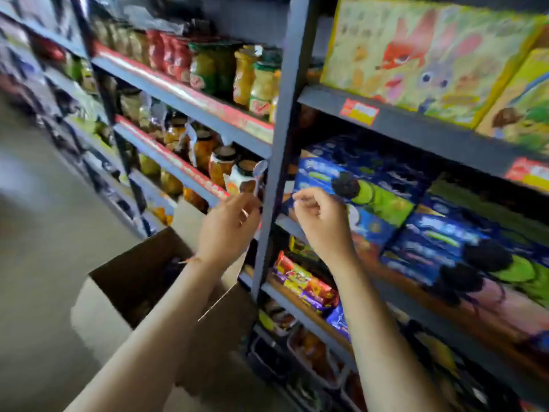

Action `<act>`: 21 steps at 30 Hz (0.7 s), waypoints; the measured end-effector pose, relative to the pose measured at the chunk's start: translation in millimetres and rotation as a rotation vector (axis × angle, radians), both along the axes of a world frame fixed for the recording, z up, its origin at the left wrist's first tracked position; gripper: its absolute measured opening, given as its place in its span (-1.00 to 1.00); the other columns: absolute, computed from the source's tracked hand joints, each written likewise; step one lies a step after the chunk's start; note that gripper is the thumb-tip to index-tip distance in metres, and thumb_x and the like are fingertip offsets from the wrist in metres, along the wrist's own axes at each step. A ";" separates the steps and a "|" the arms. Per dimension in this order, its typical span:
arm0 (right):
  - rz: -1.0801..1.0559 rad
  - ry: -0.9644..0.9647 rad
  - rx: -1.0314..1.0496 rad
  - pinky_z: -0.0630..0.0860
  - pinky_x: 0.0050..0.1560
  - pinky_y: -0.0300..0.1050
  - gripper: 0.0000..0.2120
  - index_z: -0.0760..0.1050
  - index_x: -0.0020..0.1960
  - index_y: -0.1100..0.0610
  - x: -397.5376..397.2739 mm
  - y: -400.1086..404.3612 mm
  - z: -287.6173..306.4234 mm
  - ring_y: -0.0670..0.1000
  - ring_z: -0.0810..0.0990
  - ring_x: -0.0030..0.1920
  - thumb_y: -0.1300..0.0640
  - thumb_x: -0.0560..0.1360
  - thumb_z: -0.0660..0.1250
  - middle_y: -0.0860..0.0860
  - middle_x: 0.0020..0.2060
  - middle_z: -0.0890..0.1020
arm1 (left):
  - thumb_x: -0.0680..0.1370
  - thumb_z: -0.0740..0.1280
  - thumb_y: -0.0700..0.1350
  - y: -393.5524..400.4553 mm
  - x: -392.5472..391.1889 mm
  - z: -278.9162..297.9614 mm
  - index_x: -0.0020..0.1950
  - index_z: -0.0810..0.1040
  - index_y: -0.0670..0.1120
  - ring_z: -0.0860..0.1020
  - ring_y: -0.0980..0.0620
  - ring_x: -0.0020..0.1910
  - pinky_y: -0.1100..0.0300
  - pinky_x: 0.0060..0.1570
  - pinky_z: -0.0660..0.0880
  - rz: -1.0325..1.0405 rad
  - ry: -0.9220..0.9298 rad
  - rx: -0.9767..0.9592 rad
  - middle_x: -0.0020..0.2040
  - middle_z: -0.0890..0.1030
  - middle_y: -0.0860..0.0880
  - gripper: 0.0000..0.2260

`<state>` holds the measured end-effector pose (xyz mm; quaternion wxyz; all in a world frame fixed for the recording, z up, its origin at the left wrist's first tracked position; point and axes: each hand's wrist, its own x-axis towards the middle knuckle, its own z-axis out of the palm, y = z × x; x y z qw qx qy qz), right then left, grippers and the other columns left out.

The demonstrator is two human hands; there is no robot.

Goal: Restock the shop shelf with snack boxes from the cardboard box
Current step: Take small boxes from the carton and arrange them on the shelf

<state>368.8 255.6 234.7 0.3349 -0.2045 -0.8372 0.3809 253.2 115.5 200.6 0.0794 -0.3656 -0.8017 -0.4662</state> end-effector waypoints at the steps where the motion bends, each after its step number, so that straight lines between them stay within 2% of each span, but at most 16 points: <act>1: 0.044 -0.085 -0.044 0.48 -0.11 -0.21 -0.92 0.59 0.00 0.10 -21.6 -12.9 -29.0 -0.16 0.57 -0.18 0.20 0.55 0.33 -0.08 -0.20 0.62 | 0.52 0.26 0.02 -20.9 -14.7 -28.4 0.09 0.62 0.02 0.58 0.00 -0.15 0.05 -0.09 0.51 0.051 -0.093 -0.058 -0.09 0.62 0.03 -0.78; 5: 0.225 -0.384 -0.174 0.50 -0.08 -0.23 -0.92 0.60 0.01 0.08 -104.8 -74.0 -133.4 -0.14 0.59 -0.16 0.17 0.54 0.35 -0.09 -0.20 0.62 | 0.48 0.21 0.05 -106.4 -68.6 -134.2 0.07 0.66 0.00 0.63 -0.07 0.00 0.01 0.04 0.54 0.239 -0.378 -0.176 -0.01 0.69 -0.02 -0.69; 7: 0.301 -0.503 -0.221 0.55 -0.07 -0.15 -0.94 0.59 -0.02 0.01 -143.2 -104.0 -178.8 -0.07 0.62 -0.13 0.13 0.53 0.36 -0.10 -0.21 0.63 | 0.52 0.26 0.01 -142.9 -92.1 -182.0 0.02 0.67 -0.01 0.64 -0.04 -0.07 0.05 0.00 0.55 0.357 -0.512 -0.205 -0.07 0.70 -0.01 -0.78; 9: 0.339 -0.593 -0.261 0.61 -0.04 0.02 -0.96 0.58 -0.06 -0.04 -179.7 -127.9 -225.1 -0.03 0.64 -0.13 0.09 0.51 0.39 -0.09 -0.20 0.65 | 0.55 0.34 -0.10 -172.8 -113.3 -228.7 -0.05 0.65 0.00 0.63 0.00 -0.20 0.10 -0.09 0.54 0.475 -0.657 -0.186 -0.18 0.67 -0.01 -0.91; 10: 0.357 -0.635 -0.266 0.61 -0.03 0.06 -0.96 0.58 -0.07 -0.05 -195.9 -138.5 -244.9 -0.01 0.65 -0.15 0.07 0.49 0.40 -0.08 -0.21 0.66 | 0.55 0.36 -0.12 -186.4 -123.3 -252.4 -0.03 0.65 -0.02 0.63 -0.01 -0.20 0.07 -0.08 0.56 0.531 -0.719 -0.184 -0.18 0.66 -0.02 -0.92; 11: 0.376 -0.681 -0.275 0.60 -0.02 0.10 -0.97 0.57 -0.10 -0.07 -211.7 -146.6 -267.9 0.01 0.65 -0.17 0.05 0.47 0.41 -0.07 -0.22 0.66 | 0.53 0.38 -0.10 -197.8 -132.4 -274.4 0.03 0.64 -0.05 0.62 -0.04 -0.16 0.02 -0.04 0.57 0.584 -0.777 -0.183 -0.14 0.65 -0.05 -0.89; 13: 0.385 -0.756 -0.312 0.59 -0.02 0.15 -0.95 0.55 -0.15 -0.09 -241.1 -158.8 -308.1 0.05 0.65 -0.19 0.03 0.44 0.41 -0.05 -0.24 0.65 | 0.50 0.41 0.00 -214.1 -151.0 -314.1 0.19 0.59 -0.09 0.60 -0.08 0.03 -0.06 0.11 0.55 0.691 -0.868 -0.199 0.03 0.62 -0.12 -0.69; 16: 0.353 -0.872 -0.360 0.59 0.00 0.10 -0.95 0.56 -0.13 -0.07 -276.4 -165.1 -367.1 0.06 0.65 -0.17 0.04 0.45 0.43 -0.04 -0.22 0.66 | 0.51 0.45 0.07 -217.5 -177.1 -346.6 0.50 0.32 -0.08 0.37 -0.13 0.40 -0.07 0.40 0.34 0.804 -1.048 -0.193 0.40 0.39 -0.16 -0.37; 19: 0.287 -0.975 -0.423 0.58 0.07 0.07 -0.94 0.58 -0.07 0.02 -304.5 -166.2 -419.1 0.10 0.65 -0.11 0.12 0.49 0.44 0.01 -0.17 0.66 | 0.48 0.48 0.10 -204.1 -204.0 -373.2 0.60 0.11 -0.08 0.22 -0.13 0.51 0.02 0.46 0.20 0.800 -1.175 -0.145 0.53 0.24 -0.16 -0.17; 21: 0.243 -1.047 -0.444 0.55 0.10 -0.03 -0.89 0.60 0.02 0.11 -318.4 -166.1 -450.3 0.10 0.64 -0.01 0.15 0.50 0.43 0.05 -0.09 0.66 | 0.49 0.49 0.03 -194.5 -216.9 -393.5 0.62 0.06 -0.07 0.21 -0.12 0.52 0.06 0.45 0.19 0.798 -1.229 -0.123 0.55 0.22 -0.16 -0.15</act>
